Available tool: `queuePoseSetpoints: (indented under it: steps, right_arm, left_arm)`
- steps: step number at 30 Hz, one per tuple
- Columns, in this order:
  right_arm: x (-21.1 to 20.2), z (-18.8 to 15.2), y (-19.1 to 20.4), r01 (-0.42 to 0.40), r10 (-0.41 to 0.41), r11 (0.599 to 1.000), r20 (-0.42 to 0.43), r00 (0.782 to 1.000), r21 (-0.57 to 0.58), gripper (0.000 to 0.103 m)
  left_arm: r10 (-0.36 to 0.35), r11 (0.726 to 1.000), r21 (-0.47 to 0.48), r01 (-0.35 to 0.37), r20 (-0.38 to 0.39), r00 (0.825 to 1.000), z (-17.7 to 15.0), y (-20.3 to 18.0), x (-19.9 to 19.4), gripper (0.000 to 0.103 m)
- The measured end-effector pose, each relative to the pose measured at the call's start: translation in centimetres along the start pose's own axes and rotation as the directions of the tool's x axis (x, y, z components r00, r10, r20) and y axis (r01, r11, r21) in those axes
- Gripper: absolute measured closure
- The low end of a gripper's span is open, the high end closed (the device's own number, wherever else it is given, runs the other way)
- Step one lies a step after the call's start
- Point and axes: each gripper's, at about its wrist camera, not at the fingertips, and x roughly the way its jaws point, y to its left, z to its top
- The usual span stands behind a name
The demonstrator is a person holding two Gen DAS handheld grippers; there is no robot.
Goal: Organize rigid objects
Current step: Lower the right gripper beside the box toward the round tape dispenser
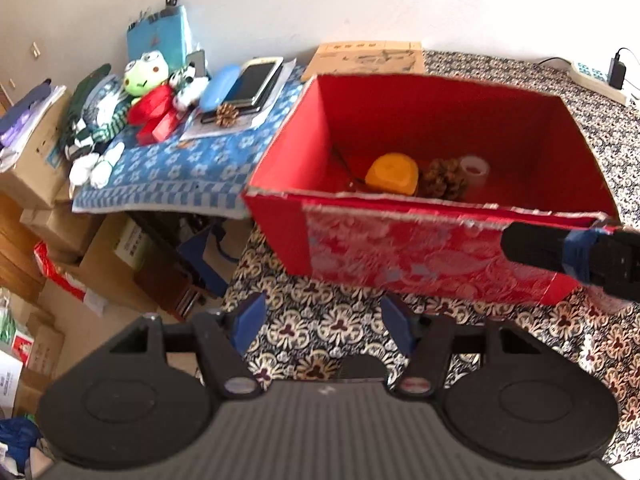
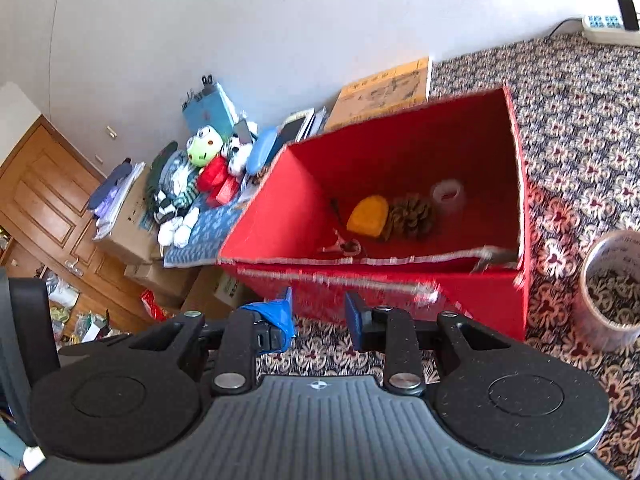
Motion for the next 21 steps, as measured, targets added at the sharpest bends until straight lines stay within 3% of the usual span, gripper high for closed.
queuePoseSetpoints:
  steps: [21]
  right_arm:
    - [4.7,-4.1,0.0,0.024,-0.005,0.996,-0.209,0.978,0.091,0.091]
  left_arm:
    - [-0.008,1.000,-0.017,0.006,-0.128,0.992,-2.8,2.5,4.7,0.039]
